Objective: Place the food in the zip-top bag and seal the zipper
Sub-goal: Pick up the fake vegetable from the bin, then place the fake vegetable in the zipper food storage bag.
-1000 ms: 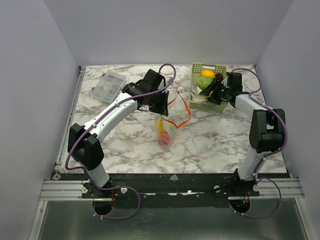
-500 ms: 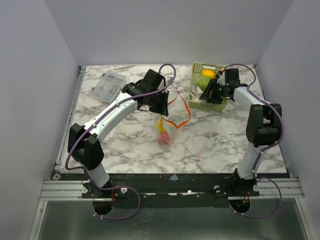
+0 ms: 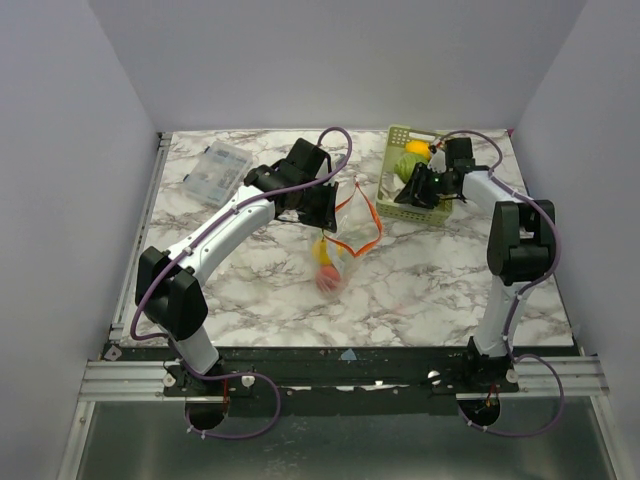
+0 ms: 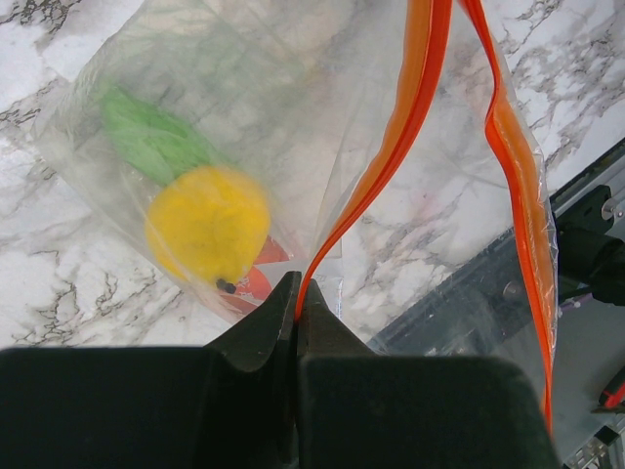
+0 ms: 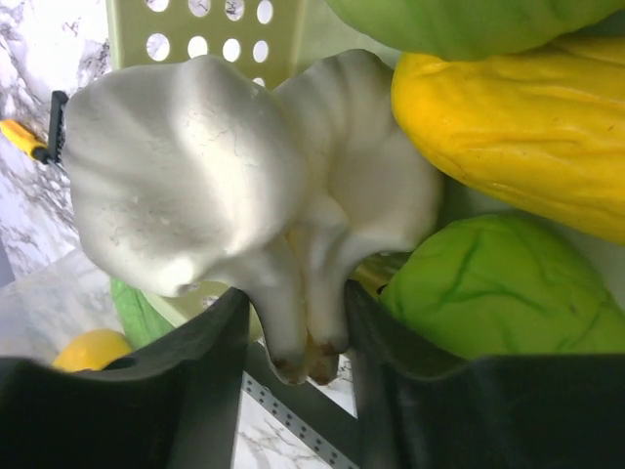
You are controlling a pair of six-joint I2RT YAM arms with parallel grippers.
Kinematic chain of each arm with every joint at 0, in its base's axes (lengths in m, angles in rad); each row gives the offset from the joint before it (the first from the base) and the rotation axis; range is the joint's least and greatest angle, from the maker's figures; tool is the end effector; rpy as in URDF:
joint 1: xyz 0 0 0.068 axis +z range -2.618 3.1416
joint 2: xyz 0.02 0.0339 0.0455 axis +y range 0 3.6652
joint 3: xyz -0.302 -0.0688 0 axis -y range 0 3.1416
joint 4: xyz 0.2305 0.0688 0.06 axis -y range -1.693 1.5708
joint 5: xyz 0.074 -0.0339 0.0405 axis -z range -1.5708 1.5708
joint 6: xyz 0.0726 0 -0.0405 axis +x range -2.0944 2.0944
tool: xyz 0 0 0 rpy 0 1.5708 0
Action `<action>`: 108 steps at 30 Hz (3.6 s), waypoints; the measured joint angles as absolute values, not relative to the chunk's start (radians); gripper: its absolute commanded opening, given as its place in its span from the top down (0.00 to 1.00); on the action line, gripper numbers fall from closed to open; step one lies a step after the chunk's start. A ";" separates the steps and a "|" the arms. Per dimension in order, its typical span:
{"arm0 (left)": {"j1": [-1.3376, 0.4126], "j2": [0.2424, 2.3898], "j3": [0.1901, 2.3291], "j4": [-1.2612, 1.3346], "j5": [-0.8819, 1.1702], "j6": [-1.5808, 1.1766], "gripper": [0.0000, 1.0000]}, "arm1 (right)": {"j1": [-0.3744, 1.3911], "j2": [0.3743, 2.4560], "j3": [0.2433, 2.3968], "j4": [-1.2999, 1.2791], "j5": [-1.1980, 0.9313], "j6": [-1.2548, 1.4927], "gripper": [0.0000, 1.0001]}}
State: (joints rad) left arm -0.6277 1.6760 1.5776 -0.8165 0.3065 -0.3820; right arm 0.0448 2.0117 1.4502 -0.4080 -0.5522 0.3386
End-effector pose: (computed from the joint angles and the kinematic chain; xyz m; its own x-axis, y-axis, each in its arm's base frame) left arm 0.2901 -0.2376 0.3374 -0.8594 0.1845 -0.4768 0.4186 0.7893 -0.4492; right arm 0.4506 0.0583 0.2027 -0.8881 0.2433 -0.3899 -0.0420 0.8020 0.5959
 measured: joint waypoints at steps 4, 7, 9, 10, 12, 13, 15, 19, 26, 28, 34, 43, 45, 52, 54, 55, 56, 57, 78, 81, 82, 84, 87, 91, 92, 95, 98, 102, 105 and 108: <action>-0.628 1.676 1.578 -0.817 0.307 -0.382 1.00 | 0.044 2.008 1.451 -0.410 -0.543 0.341 0.85; -0.628 1.676 1.578 -0.817 0.307 -0.382 1.00 | 0.045 1.992 1.451 -0.412 -0.524 0.348 0.95; -0.628 1.676 1.578 -0.817 0.307 -0.382 1.00 | 0.046 1.965 1.448 -0.414 -0.506 0.354 1.00; -0.628 1.676 1.578 -0.817 0.307 -0.382 1.00 | 0.046 1.944 1.444 -0.414 -0.498 0.359 1.00; -0.628 1.676 1.578 -0.817 0.307 -0.382 1.00 | 0.046 1.885 1.427 -0.413 -0.483 0.368 1.00; -0.628 1.676 1.578 -0.817 0.307 -0.382 1.00 | 0.046 1.857 1.418 -0.412 -0.477 0.369 1.00; -0.628 1.676 1.578 -0.817 0.307 -0.383 1.00 | 0.046 1.779 1.394 -0.411 -0.462 0.376 1.00; -0.628 1.676 1.578 -0.816 0.308 -0.386 1.00 | 0.046 1.638 1.347 -0.391 -0.456 0.392 1.00; -0.628 1.676 1.578 -0.816 0.308 -0.387 1.00 | 0.046 1.466 1.276 -0.347 -0.579 0.456 1.00; -0.628 1.676 1.578 -0.816 0.308 -0.389 1.00 | 0.054 1.423 1.257 -0.330 -0.636 0.477 1.00; -0.628 1.676 1.578 -0.815 0.308 -0.390 1.00 | 0.191 1.282 1.224 -0.269 -0.756 0.502 1.00; -0.628 1.674 1.578 -0.814 0.308 -0.399 1.00 | 0.375 1.187 1.100 -0.189 -0.798 0.496 1.00; -0.628 1.671 1.578 -0.812 0.307 -0.408 1.00 | 0.394 1.207 1.098 -0.223 -0.779 0.476 1.00; -0.627 1.623 1.578 -0.810 0.303 -0.429 1.00 | 0.519 1.282 1.119 -0.434 -0.565 0.354 1.00; -0.626 1.615 1.578 -0.810 0.303 -0.435 1.00 | 0.550 1.299 1.135 -0.486 -0.499 0.327 1.00; -0.625 1.613 1.578 -0.810 0.303 -0.438 1.00 | 0.561 1.304 1.143 -0.513 -0.466 0.313 1.00; -0.625 1.613 1.578 -0.810 0.304 -0.440 1.00 | 0.570 1.308 1.151 -0.534 -0.434 0.303 1.00; -0.625 1.613 1.578 -0.810 0.304 -0.443 1.00 | 0.580 1.312 1.163 -0.557 -0.402 0.293 1.00; -0.647 1.608 1.615 -0.837 0.247 -0.464 1.00 | 0.754 1.515 1.371 -0.748 0.290 0.232 0.62; -0.650 1.608 1.626 -0.841 0.238 -0.464 1.00 | 0.754 1.509 1.351 -0.734 0.298 0.235 0.47; -0.650 1.608 1.630 -0.841 0.238 -0.464 1.00 | 0.754 1.502 1.344 -0.727 0.294 0.234 0.43; -0.650 1.608 1.643 -0.841 0.238 -0.464 1.00 | 0.754 1.482 1.330 -0.704 0.255 0.244 0.35; -0.650 1.608 1.659 -0.846 0.236 -0.463 1.00 | 0.754 1.440 1.320 -0.655 0.202 0.260 0.29; -0.650 1.608 1.662 -0.854 0.222 -0.457 1.00 | 0.754 1.383 1.321 -0.593 0.184 0.270 0.25; -0.650 1.608 1.662 -0.859 0.218 -0.455 1.00 | 0.754 1.374 1.322 -0.584 0.184 0.271 0.25; -0.650 1.608 1.662 -0.862 0.215 -0.450 1.00 | 0.754 1.362 1.335 -0.562 0.194 0.272 0.26; -0.650 1.609 1.662 -0.862 0.208 -0.445 1.00 | 0.753 1.358 1.343 -0.538 0.233 0.279 0.26; -0.650 1.614 1.662 -0.861 0.202 -0.433 1.00 | 0.735 1.341 1.342 -0.509 0.291 0.296 0.24; -0.650 1.619 1.661 -0.860 0.198 -0.426 1.00 | 0.677 1.322 1.342 -0.479 0.316 0.316 0.22; -0.650 1.625 1.657 -0.856 0.198 -0.415 1.00 | 0.584 1.301 1.341 -0.445 0.317 0.344 0.17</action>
